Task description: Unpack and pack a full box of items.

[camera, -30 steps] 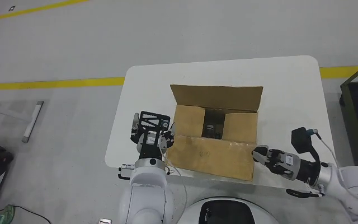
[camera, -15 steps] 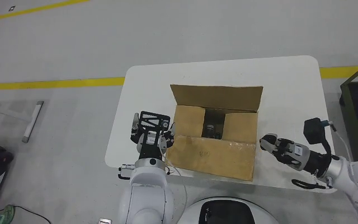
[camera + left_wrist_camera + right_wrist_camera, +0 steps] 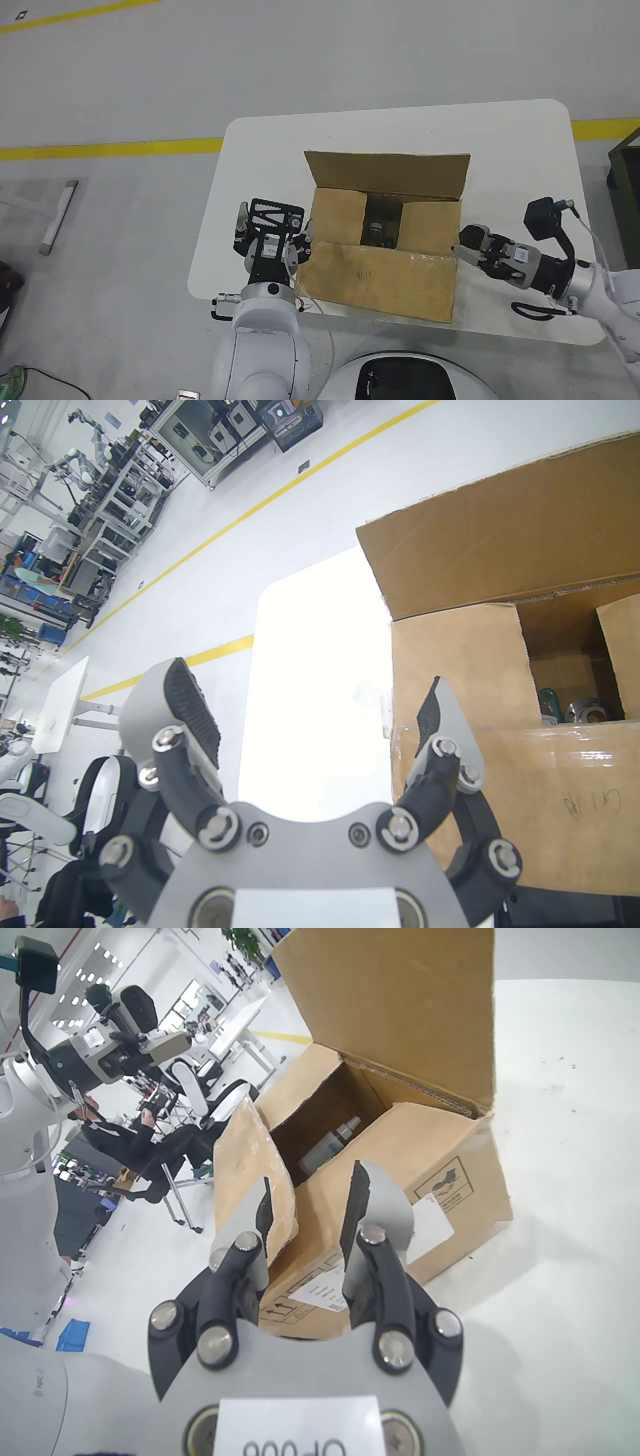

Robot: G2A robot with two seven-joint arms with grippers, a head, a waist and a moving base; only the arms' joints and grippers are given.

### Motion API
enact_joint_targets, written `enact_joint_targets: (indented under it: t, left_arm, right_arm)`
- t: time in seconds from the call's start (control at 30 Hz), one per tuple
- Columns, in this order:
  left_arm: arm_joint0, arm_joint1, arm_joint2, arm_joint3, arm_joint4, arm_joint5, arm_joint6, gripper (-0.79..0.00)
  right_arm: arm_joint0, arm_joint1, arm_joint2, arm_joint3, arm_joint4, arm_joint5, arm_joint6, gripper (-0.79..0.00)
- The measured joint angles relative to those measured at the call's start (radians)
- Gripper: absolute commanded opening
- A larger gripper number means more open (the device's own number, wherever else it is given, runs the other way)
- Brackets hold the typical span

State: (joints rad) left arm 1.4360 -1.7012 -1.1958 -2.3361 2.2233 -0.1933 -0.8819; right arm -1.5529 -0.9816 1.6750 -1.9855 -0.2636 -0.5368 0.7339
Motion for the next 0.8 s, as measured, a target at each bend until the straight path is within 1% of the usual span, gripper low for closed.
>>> enact_joint_targets:
  t: [0.27, 0.5, 0.67, 0.8]
  left_arm:
    - [0.000, 0.000, 0.000, 0.000, 0.000, 0.000, 0.000, 0.000]
    - [0.000, 0.000, 0.000, 0.000, 0.000, 0.000, 0.000, 0.000]
    - [0.000, 0.000, 0.000, 0.000, 0.000, 0.000, 0.000, 0.000]
    - [0.000, 0.000, 0.000, 0.000, 0.000, 0.000, 0.000, 0.000]
  right_arm:
    - [0.045, 0.006, -0.042, 0.022, -0.007, -0.013, 0.057, -0.425]
    - [0.043, 0.012, -0.061, 0.007, 0.000, -0.025, 0.095, -0.434]
    - [0.027, 0.019, -0.043, -0.008, 0.037, -0.044, 0.125, -0.425]
    - [0.012, 0.022, -0.011, -0.025, 0.064, -0.040, 0.100, -0.422]
